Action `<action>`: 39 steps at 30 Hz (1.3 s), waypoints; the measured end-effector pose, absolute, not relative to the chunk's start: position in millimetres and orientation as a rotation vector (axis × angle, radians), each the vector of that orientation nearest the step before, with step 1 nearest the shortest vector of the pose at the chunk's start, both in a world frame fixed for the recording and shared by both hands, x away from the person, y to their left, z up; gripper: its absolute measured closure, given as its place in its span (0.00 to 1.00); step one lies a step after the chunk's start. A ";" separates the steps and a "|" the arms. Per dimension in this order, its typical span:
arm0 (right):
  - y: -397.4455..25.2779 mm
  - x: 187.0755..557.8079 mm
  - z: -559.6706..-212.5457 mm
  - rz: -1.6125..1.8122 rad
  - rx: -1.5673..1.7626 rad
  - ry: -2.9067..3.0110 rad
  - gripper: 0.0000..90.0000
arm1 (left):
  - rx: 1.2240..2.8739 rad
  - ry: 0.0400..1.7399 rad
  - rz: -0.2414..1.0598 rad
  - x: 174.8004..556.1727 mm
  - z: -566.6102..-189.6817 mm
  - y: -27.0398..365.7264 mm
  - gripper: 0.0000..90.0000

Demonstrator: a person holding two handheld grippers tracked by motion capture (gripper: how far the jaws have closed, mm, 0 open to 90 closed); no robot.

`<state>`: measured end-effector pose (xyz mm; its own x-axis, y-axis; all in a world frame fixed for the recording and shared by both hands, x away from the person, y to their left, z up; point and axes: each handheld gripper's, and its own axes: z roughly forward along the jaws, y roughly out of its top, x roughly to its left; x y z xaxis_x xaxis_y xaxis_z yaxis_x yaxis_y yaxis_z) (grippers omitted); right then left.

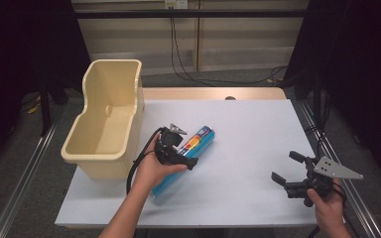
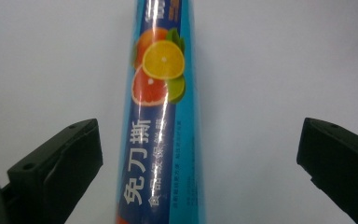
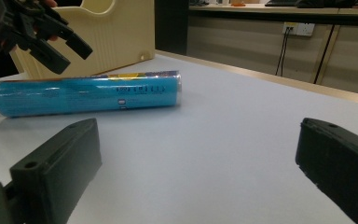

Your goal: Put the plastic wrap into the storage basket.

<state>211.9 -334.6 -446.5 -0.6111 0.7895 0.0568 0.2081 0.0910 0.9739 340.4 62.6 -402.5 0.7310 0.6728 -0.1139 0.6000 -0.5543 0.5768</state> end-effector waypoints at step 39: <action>-336.8 214.1 -446.4 1.558 0.982 1.883 0.00 | 2.733 1.101 -0.063 388.0 -442.0 34.0 0.31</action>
<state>214.1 -336.8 -446.4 -0.6136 0.7869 0.0659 0.2120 0.0838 0.9737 388.0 34.0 -442.0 0.7225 0.6823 -0.1112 0.6906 -0.7046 0.1634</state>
